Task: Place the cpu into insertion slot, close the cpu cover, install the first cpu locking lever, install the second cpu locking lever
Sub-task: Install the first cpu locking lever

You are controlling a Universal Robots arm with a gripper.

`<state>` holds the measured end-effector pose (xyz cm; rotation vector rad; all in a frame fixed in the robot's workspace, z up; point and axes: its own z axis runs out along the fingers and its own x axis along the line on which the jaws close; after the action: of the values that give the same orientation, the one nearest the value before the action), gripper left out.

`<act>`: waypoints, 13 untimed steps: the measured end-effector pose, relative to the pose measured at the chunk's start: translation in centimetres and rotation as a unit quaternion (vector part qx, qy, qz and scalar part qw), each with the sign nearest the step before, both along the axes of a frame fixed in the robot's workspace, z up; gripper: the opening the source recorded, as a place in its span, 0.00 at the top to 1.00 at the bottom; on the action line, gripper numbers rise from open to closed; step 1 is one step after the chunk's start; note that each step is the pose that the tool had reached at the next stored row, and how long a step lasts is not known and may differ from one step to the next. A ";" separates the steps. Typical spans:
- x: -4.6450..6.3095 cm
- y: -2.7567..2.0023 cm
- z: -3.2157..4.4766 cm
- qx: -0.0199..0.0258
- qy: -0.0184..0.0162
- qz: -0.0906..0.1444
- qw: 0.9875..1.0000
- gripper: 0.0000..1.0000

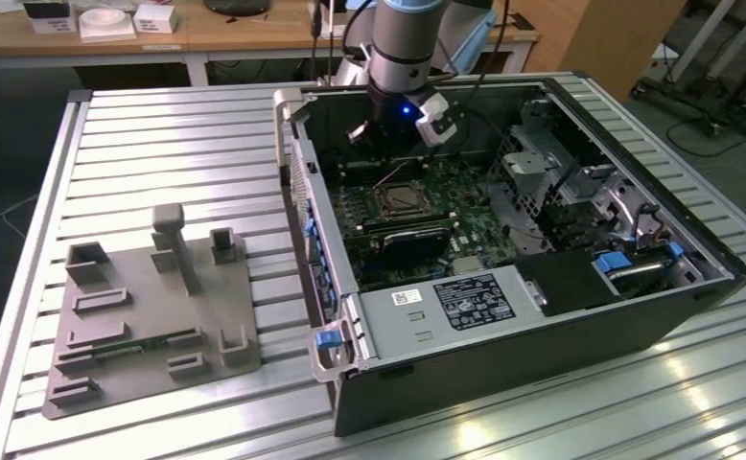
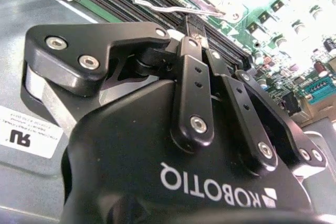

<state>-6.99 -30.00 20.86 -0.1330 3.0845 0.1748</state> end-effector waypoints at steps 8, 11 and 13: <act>0.0 -0.01 -0.18 -0.012 0.000 0.000 1.000 0.90; 0.0 -0.01 -0.29 -0.016 0.000 0.000 1.000 0.90; 0.0 -0.01 -0.36 -0.019 0.000 0.000 1.000 0.90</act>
<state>-6.99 -30.01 20.50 -0.1343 3.0886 0.1172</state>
